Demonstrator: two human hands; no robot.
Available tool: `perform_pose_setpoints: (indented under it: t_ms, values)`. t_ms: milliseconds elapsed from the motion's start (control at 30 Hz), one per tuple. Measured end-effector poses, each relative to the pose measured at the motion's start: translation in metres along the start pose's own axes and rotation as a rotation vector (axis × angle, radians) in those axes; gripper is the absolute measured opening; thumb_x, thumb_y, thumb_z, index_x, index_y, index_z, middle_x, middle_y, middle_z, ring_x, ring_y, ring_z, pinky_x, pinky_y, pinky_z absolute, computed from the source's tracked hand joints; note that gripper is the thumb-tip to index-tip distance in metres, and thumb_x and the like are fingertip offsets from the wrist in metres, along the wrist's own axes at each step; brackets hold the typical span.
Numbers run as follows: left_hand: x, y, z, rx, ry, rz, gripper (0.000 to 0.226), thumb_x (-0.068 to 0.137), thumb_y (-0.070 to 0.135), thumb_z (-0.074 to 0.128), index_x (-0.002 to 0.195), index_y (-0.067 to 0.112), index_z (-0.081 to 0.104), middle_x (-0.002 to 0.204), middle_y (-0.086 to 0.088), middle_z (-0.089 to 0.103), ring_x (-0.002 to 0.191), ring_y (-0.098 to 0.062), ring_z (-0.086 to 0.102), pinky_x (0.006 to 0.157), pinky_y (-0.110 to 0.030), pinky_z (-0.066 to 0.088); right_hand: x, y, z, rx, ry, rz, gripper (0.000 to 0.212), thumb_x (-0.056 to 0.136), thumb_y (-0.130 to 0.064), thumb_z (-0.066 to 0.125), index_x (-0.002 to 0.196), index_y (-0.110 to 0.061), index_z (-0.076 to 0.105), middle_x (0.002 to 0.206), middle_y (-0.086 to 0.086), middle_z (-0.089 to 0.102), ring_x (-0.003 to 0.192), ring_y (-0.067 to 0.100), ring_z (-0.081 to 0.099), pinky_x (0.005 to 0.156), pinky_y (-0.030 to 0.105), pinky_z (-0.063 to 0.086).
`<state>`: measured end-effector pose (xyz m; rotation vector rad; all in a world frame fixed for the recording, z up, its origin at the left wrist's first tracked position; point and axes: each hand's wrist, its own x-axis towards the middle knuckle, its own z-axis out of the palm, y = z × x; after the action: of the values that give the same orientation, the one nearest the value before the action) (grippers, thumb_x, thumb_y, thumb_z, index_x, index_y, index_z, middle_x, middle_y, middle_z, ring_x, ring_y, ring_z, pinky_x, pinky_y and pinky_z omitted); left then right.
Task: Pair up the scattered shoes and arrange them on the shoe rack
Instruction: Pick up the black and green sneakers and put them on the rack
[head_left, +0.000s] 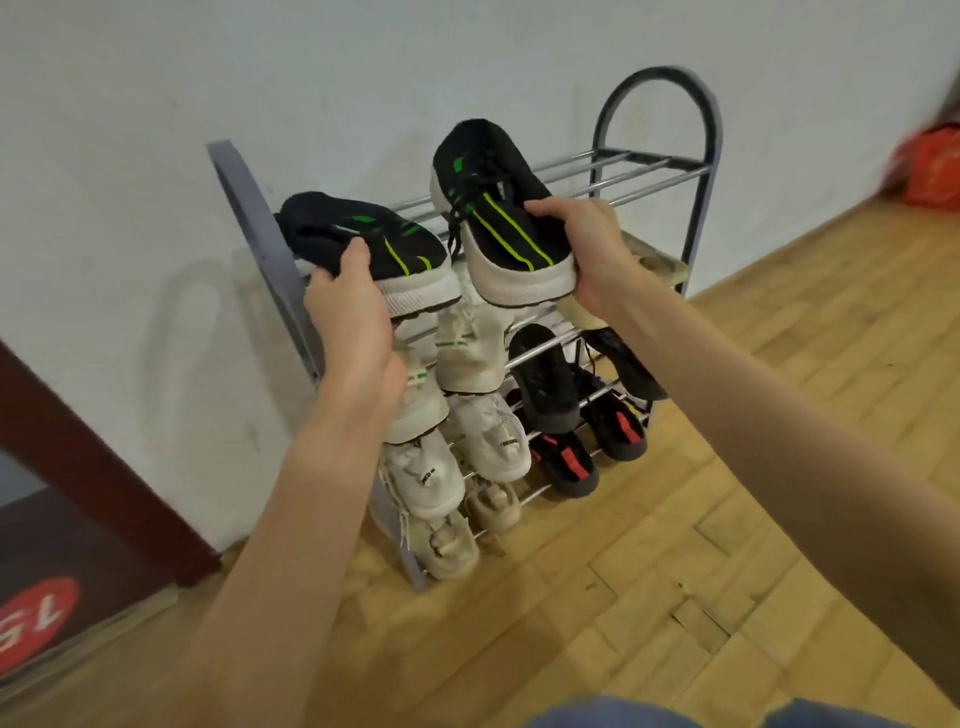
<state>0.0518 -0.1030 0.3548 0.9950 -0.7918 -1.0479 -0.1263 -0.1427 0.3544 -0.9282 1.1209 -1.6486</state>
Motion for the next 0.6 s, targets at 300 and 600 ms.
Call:
perform_pose_setpoints:
  t_ms: [300,600]
  values:
    - [0.009,-0.001,-0.012,-0.046,0.002,-0.17,0.019,0.088,0.037,0.057,0.104,0.028,0.058,0.108,0.004,0.065,0.095,-0.014,0.058,0.065,-0.026,0.043,0.027,-0.009,0.045,-0.212,-0.041,-0.051,0.025,0.078,-0.017,0.063,0.098,-0.004,0.056,0.085,0.013,0.053,0.076,0.024,0.054,0.068,0.036,0.045]
    - [-0.005,-0.024,-0.009,-0.142,0.022,-0.025,0.042,0.089,0.043,0.047,0.125,0.022,0.057,0.123,-0.005,0.062,0.096,-0.016,0.058,0.071,-0.028,0.049,0.039,0.007,0.033,-0.507,-0.006,-0.088,0.028,0.06,-0.041,0.057,0.072,-0.016,0.059,0.076,0.006,0.058,0.083,0.028,0.056,0.074,0.043,0.041]
